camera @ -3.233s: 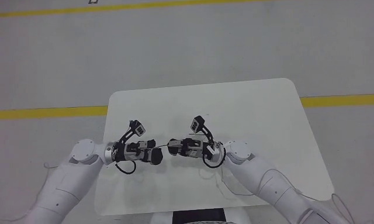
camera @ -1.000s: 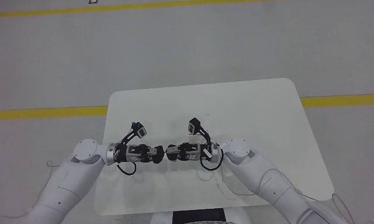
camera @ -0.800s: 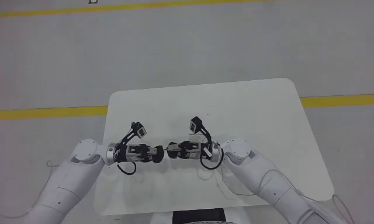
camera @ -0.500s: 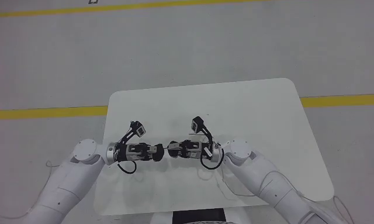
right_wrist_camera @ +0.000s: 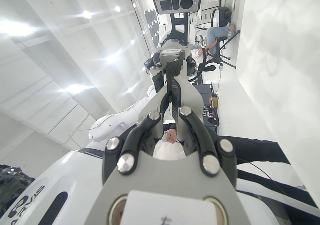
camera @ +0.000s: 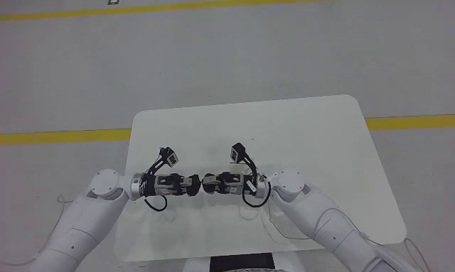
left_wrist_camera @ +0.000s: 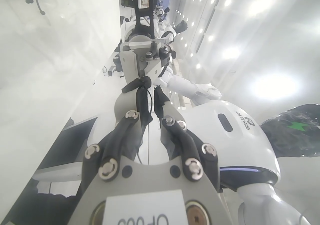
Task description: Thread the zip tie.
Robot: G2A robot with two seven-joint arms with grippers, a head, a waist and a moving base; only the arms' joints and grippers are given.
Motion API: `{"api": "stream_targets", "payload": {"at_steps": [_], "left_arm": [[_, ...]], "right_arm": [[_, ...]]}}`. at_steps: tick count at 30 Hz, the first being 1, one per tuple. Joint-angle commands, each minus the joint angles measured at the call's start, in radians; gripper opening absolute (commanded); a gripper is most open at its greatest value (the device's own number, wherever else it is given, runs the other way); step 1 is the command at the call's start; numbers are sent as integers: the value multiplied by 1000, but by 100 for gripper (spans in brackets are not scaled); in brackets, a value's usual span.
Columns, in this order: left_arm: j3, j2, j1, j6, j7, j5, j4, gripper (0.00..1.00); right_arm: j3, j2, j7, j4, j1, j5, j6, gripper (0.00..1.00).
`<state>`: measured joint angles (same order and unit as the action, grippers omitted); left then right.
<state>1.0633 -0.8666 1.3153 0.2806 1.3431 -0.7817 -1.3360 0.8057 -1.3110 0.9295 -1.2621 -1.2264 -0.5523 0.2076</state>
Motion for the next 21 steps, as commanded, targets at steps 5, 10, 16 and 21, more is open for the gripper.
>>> {"api": "stream_targets", "payload": {"at_steps": [5,10,16,21], "left_arm": [[1,0,0,-4,-3,5,0,9],[0,0,0,-6,-6,10,0,11],[-2,-1,-1,-7,-8,10,1,11],[-2,-1,-1,-7,-8,10,2,11]], "right_arm": [[4,0,4,-4,-2,3,4,0],[10,2,5,-12,-6,9,2,0],[12,3,13,-19,-9,15,-5,0],[9,3,21,-23,-9,20,-10,0]]}}
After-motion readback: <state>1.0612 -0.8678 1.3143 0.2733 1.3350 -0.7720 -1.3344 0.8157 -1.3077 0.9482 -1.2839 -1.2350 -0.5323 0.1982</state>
